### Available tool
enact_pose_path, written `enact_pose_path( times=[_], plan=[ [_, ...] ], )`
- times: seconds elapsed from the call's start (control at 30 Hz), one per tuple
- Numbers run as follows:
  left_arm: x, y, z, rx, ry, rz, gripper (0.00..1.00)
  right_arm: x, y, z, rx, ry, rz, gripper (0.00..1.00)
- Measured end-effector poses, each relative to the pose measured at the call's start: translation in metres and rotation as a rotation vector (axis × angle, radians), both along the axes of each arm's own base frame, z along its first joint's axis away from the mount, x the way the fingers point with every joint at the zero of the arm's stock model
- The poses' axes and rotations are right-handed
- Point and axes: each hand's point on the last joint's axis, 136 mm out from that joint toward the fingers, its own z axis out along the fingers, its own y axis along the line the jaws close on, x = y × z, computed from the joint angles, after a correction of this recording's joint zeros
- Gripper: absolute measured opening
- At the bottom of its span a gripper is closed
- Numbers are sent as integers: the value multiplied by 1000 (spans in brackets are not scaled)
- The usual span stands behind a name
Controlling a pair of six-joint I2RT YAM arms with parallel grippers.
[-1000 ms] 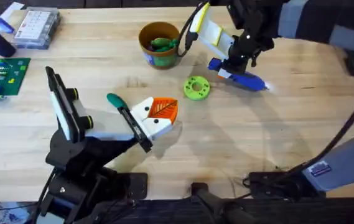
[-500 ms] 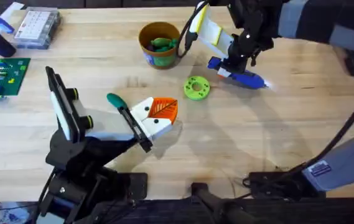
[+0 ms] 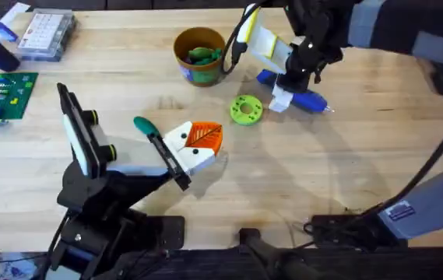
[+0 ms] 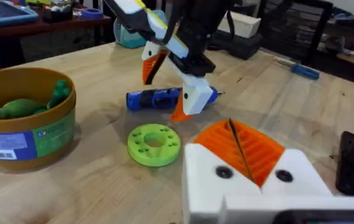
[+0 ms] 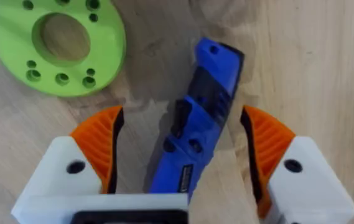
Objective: Pick up the gripper from the table and insert it into the empty holder that is missing its gripper. Then pick up a screw, insert it into the mounting hole, and use the screwdriver to tighten it. Finally, clean up the table by picking up the vegetable and placing it into the bucket.
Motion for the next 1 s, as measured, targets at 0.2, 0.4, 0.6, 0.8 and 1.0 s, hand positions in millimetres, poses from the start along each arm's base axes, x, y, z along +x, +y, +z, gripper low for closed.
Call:
enact_pose_path(
  times=[0.2, 0.4, 0.6, 0.8, 1.0],
  plan=[
    [0, 0, 0, 0, 0, 0, 11, -8, -2, -2, -6, 33, 1, 988],
    [0, 0, 0, 0, 0, 0, 11, -12, -2, 18, 11, 4, 3, 988],
    [0, 0, 0, 0, 0, 0, 11, -24, -5, 80, 73, -114, -24, 988],
    [0, 0, 0, 0, 0, 0, 11, -54, -15, 130, 137, -178, -97, 988],
    [0, 0, 0, 0, 0, 0, 11, -75, -11, 146, 216, -159, -114, 988]
  ],
)
